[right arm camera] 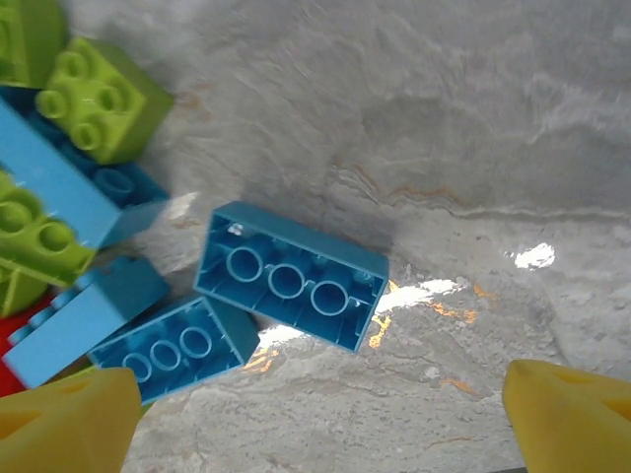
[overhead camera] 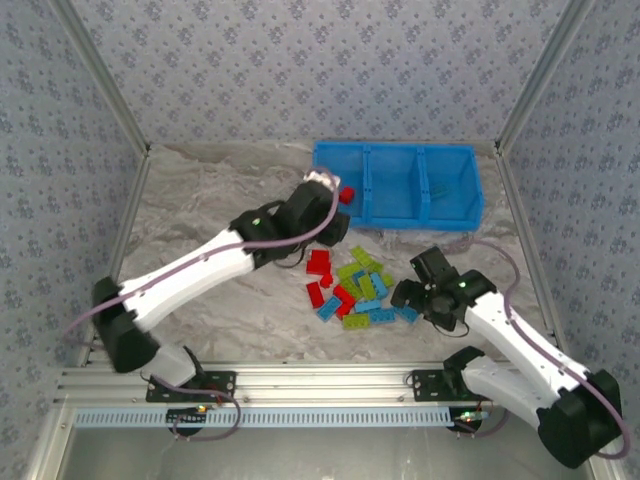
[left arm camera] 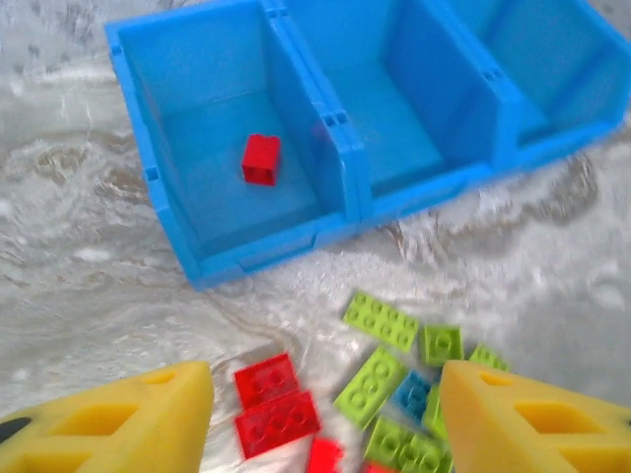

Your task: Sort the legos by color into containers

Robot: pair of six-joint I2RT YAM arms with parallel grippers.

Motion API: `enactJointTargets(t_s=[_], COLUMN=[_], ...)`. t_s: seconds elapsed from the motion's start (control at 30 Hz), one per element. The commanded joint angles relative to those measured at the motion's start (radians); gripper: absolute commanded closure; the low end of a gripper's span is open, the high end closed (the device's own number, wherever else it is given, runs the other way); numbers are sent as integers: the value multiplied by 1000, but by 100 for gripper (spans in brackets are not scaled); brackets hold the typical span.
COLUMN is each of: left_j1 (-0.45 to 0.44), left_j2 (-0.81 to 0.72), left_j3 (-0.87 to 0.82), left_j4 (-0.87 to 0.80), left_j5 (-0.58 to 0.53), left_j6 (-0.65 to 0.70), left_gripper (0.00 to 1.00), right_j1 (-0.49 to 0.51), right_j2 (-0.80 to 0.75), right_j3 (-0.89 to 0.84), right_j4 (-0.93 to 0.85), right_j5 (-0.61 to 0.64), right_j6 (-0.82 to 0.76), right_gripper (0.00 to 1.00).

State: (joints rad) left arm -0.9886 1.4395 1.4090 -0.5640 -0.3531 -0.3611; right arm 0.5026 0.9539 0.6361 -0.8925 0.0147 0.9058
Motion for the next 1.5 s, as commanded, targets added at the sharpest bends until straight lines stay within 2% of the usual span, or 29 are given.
enactJointTargets(t_s=[0.0,0.17,0.23,0.33,0.43,0.53,0.7,0.8,0.93,1.03,1.13,1.27,1.33,1.47], left_j1=[-25,-41,-41,-42,-44,-44,-44,-48,-51,-50,-50,-50,-50,-50], left_j2=[-133,-325,-375,-423,-454,-473,-476,-510,-582,-628,-651,-659,-659,-657], left_j3=[-108,-272,-343,-425,-473,-522,-570,-599,-627,-654,-669,-674,-675,-674], left_j4=[-18,-78,-66,-34,-23,21,28,37,93,131,148,142,135,131], left_j5=[-38,113,182,219,300,281,184,177,210,205,178,138,124,104], left_j6=[162,309,394,515,651,718,737,737,739,752,755,758,764,767], left_gripper=[34,22,14,2,1,1,1,1,1,1,1,1,1,1], right_j1=[7,7,10,9,13,16,16,16,9,-58,-228,-405,-452,-507], right_j2=[67,182,231,299,333,341,321,250,129,89,144,350,463,721], right_j3=[-12,-24,-21,-7,-8,-34,-42,-9,147,265,357,492,585,760], right_j4=[61,190,208,201,189,202,165,117,-6,33,174,316,334,352], right_j5=[-14,-54,-42,-14,6,27,76,118,292,432,403,340,332,215], right_j6=[119,193,210,223,235,254,295,300,244,114,7,-58,-64,-80], right_gripper=[0,0,0,5,14,20,33,39,40,42,42,42,42,38])
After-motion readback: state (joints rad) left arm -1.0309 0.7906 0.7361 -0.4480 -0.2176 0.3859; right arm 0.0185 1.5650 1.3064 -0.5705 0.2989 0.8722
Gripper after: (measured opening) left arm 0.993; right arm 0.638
